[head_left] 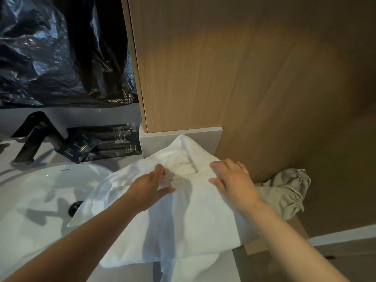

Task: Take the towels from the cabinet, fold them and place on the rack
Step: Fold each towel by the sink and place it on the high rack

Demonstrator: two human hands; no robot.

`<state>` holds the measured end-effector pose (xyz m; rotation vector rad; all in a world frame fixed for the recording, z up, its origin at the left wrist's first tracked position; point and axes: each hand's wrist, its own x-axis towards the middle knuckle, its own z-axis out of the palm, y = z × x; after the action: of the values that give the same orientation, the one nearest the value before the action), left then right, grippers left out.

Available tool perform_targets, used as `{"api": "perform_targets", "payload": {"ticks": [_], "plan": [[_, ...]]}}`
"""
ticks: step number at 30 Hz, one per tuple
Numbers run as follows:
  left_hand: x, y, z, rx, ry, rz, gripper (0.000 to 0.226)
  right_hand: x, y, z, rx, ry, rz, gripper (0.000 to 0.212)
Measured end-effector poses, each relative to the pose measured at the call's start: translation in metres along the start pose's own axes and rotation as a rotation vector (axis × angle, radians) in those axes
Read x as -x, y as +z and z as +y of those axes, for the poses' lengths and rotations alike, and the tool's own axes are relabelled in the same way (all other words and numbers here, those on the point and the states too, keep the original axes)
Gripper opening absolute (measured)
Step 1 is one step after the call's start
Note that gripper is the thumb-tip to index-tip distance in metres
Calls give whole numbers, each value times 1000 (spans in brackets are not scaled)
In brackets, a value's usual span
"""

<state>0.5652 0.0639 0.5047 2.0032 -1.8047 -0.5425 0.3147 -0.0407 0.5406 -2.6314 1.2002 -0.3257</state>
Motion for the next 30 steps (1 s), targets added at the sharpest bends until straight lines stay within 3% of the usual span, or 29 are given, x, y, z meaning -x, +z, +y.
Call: {"api": "perform_targets", "payload": {"ticks": [4, 8, 15, 19, 25, 30], "plan": [[5, -8, -20, -182, -69, -155, 52, -10, -14, 1, 134, -62, -83, 38], [18, -23, -29, -90, -45, -150, 57, -14, -31, -4, 168, -100, -136, 44], [8, -111, -3, 115, 156, 80, 40, -38, -104, -25, 202, -262, 106, 38], [-3, -164, 18, 30, 219, 222, 23, -64, -147, -41, 263, -283, 332, 33], [2, -189, 36, -117, 386, 373, 34, -66, -159, -51, 306, -172, 516, 17], [11, -158, 36, -104, 394, 289, 43, -39, -125, -45, 109, 16, 463, 21]]}}
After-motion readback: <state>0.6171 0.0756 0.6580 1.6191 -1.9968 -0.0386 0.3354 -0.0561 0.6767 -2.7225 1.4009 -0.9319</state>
